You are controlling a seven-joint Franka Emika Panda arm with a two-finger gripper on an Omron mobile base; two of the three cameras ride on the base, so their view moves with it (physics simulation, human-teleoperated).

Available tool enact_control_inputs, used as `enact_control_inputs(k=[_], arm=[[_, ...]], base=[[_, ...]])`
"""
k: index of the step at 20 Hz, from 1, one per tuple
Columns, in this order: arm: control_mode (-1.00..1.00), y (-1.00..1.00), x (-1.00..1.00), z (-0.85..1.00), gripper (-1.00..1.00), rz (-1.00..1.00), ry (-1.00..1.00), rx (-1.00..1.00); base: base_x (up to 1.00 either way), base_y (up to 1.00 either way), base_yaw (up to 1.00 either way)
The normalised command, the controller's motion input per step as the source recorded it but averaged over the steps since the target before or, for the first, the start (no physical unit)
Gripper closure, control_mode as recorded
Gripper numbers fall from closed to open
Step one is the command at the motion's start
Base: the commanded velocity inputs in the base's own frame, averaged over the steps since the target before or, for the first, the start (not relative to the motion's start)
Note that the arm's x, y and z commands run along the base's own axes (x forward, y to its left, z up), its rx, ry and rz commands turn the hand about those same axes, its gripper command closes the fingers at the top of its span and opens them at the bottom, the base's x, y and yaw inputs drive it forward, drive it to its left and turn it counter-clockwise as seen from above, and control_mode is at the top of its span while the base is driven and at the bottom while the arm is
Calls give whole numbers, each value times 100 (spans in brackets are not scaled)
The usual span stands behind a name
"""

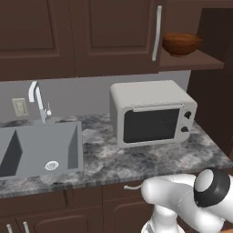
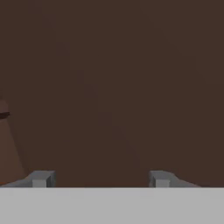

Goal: Move the bowls from the cabinet to the plates on the dining table.

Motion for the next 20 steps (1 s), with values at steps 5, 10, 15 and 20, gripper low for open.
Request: enact_control_inputs(k=[5,10,15,20], arm=[[-100,-8,10,-4,-100,4,2,0],[-100,17,-60,20,-100,0,-21,-3],[-100,29,-77,35,-100,0,-25,-10],[-100,57,-73,7,-100,2,-28,-20]], base=[[0,0,0],[0,0,0],[0,0,0],[0,0,0]])
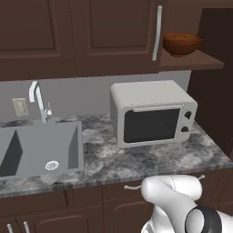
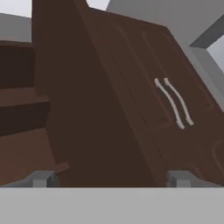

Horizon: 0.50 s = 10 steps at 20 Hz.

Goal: Move the bowls from the cabinet to the plates on the dining table.

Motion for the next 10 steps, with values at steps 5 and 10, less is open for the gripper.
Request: enact_control_inputs(k=[5,10], arm=[[-100,85,-36,34,-100,12,-14,-23],[-100,85,-13,31,-100,15,17,-3]], base=[[0,0,0],[0,0,0]])
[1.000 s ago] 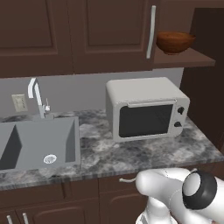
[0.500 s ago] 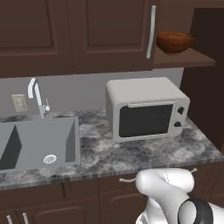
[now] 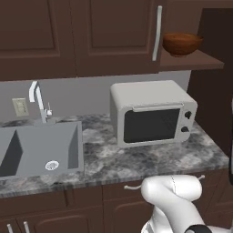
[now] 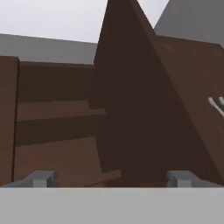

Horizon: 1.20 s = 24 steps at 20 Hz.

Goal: Move the bowls from the cabinet to the plates on the dining table.

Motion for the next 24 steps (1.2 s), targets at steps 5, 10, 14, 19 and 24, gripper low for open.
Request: enact_control_inputs(k=[5,10,14,19,24], arm=[[-100,72,-1,-1,-100,9,30,24],[-100,75,-4,-2,-100,9,26,-2],[-100,70,1,1,-100,10,39,-10],[-100,48,13,2,-100,14,32,-15],[-100,8,33,-13,-100,18,40,-9]], base=[[0,0,0],[0,0,0],[0,0,0],[0,0,0],[0,0,0]])
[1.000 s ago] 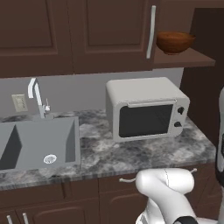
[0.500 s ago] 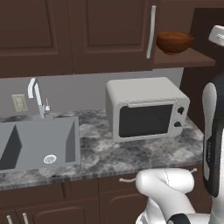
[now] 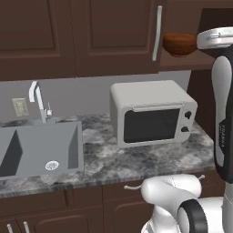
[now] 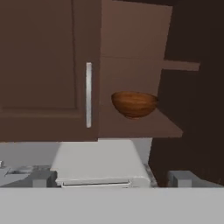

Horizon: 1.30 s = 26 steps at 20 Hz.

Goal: Move the bowls from the cabinet to the plates on the dining table.

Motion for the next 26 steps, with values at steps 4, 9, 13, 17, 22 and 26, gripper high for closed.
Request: enact_control_inputs(k=[4,9,13,17,22,26], arm=[[-100,15,45,-54,-100,13,6,-3],[-100,24,42,-41,-100,5,-4,0],[-100,11,53,-35,-100,-6,-6,0],[-100,8,60,-23,-100,-9,0,1],[-100,1,57,-8,-100,-5,0,7],[-100,0,64,1,-100,0,0,2]], base=[[0,0,0],[0,0,0],[0,0,0],[0,0,0],[0,0,0],[0,0,0]])
